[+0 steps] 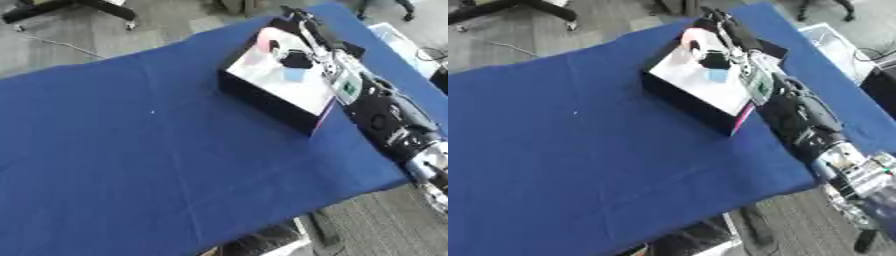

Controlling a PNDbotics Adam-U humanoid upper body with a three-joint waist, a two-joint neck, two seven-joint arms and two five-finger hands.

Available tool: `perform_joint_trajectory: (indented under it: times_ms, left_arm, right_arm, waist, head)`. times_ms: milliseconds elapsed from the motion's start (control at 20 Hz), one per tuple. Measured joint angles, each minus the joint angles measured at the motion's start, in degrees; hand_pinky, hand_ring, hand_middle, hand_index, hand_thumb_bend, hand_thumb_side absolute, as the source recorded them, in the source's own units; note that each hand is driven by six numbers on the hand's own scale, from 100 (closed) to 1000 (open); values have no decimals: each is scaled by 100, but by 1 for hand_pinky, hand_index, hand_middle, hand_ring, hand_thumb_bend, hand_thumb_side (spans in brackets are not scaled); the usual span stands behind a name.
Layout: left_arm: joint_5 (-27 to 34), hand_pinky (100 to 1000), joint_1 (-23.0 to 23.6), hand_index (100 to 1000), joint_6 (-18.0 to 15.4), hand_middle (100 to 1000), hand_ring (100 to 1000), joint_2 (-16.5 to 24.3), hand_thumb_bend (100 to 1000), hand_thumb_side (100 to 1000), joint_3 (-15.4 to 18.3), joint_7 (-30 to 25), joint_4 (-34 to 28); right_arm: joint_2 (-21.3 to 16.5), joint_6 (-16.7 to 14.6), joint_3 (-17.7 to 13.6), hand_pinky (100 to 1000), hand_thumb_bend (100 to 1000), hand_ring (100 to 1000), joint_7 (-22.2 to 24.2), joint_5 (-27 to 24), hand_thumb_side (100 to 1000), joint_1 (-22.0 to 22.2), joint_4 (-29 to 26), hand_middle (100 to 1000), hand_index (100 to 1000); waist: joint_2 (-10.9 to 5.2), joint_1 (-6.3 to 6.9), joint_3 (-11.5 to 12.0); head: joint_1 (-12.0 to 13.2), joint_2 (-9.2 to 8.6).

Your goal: Pick up the objects with one hand, pass them to the other hand, and then place them into the box on the other side of the table.

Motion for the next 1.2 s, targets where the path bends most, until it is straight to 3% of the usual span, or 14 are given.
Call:
perform_joint_trajectory:
  times_ms: [200, 300, 500, 650, 750, 800, 950, 1050, 1150, 1200]
  left_arm:
    - [-59, 805, 25, 690, 12, 635, 650, 0, 100, 664, 29, 11, 92]
    - [-122, 804, 32, 691, 40, 638, 653, 5, 100, 648, 65, 38, 178]
    - [-421, 803, -31, 707, 165, 656, 667, 220, 100, 570, 178, 164, 439]
    - [-867, 801, -226, 723, 329, 670, 678, 575, 100, 507, 263, 279, 735]
    - [-1269, 800, -372, 753, 502, 689, 693, 881, 100, 414, 284, 320, 1017]
    - [-1516, 799, -480, 766, 622, 697, 697, 1047, 100, 384, 281, 309, 1219]
    - [-2326, 797, -910, 796, 992, 712, 707, 1480, 107, 440, 221, 186, 2021]
    - [-2753, 796, -1241, 810, 1187, 726, 716, 1671, 184, 454, 150, 70, 2711]
    - [-3149, 792, -1591, 828, 1302, 745, 732, 1795, 337, 422, 85, -30, 3465]
    - [-3381, 788, -1759, 828, 1330, 745, 730, 1839, 352, 414, 57, -63, 3853]
  right_arm:
    - [-136, -13, -179, 856, 316, 881, 178, 227, 442, 110, -657, 922, 1000]
    - [-158, 5, -266, 853, 320, 871, 47, 87, 347, 293, -1348, 912, 1000]
    - [19, -15, -327, 845, 357, 849, -276, -212, 185, 826, -3220, 886, 981]
    - [437, -156, -199, 841, 335, 837, -296, -251, 128, 1269, -4658, 873, 963]
    - [730, -364, -32, 838, 317, 830, -220, -250, 115, 1454, -5303, 864, 953]
    - [860, -525, 76, 838, 297, 829, -180, -246, 119, 1520, -5491, 863, 952]
    - [1191, -1004, 390, 834, 227, 824, -51, -221, 127, 1684, -5747, 859, 953]
    - [1385, -1227, 564, 833, 188, 824, 27, -224, 134, 1772, -5795, 859, 956]
    - [1562, -1376, 698, 833, 125, 824, 102, -248, 153, 1852, -5817, 860, 963]
    - [1649, -1430, 758, 832, 187, 823, 139, -260, 142, 1896, -5819, 859, 964]
  waist:
    - [-1, -54, -45]
    - [-2, -62, -94]
    - [-4, -75, -200]
    - [-4, -74, -317]
    - [-4, -68, -385]
    - [-4, -65, -428]
    - [-2, -55, -552]
    - [20, -74, -660]
    - [88, -97, -773]
    - [123, -106, -838]
  head:
    - [102, 0]
    - [400, 0]
    - [1525, 0]
    - [2377, 0]
    - [2835, -1]
    - [3037, -1]
    - [3499, -1]
    - [3725, -1]
    - [3897, -2]
    - [3975, -2]
